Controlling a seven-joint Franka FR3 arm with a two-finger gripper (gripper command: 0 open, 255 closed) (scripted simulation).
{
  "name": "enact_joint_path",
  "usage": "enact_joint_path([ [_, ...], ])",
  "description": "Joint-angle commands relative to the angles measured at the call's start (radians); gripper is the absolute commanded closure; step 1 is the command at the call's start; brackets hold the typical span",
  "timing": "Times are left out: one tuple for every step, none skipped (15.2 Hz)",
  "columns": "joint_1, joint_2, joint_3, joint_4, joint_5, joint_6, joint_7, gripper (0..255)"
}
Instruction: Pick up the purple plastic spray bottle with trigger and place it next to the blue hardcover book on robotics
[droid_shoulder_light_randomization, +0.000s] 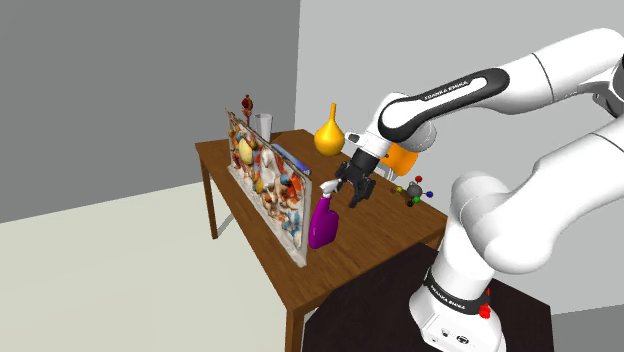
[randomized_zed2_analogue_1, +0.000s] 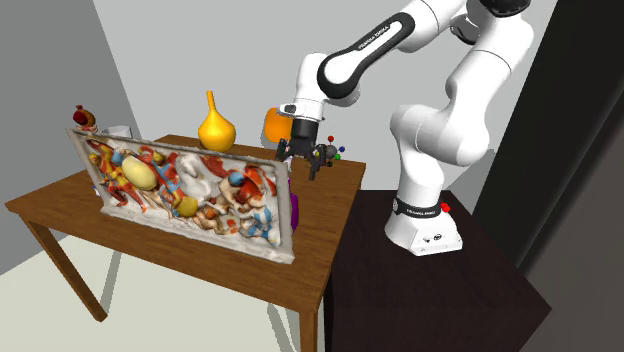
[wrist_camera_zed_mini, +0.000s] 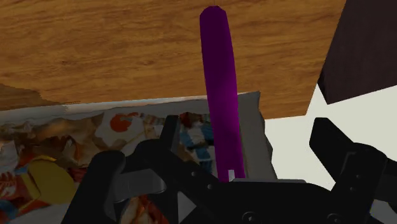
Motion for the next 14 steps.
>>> enact_joint_path([
  [0.156,0.055,-0.166,0.015,0.045,0.088,-0.198,0],
  [0.189,0.06,-0.199,0.02,0.05,0.099,-0.227,0],
  [0.209,0.07,-0.213,0.016,0.056,0.119,-0.231,0],
  [0.23,0.081,-0.228,0.012,0.064,0.138,-0.236,0],
  [0.252,0.093,-0.243,0.009,0.072,0.158,-0.242,0],
  [0.275,0.104,-0.26,0.006,0.081,0.178,-0.249,0],
  [0.3,0.114,-0.277,0.003,0.091,0.198,-0.255,0],
  [0.326,0.125,-0.296,0.0,0.1,0.218,-0.262,0],
  [0.37,0.142,-0.327,-0.003,0.117,0.25,-0.274,0],
  [0.37,0.141,-0.328,-0.003,0.117,0.25,-0.273,0],
  [0.37,0.141,-0.328,-0.003,0.117,0.25,-0.273,0],
  [0.37,0.141,-0.328,-0.003,0.117,0.25,-0.273,0],
  [0.37,0.141,-0.328,-0.003,0.117,0.25,-0.273,0],
  [0.37,0.141,-0.328,-0.003,0.117,0.25,-0.273,0],
])
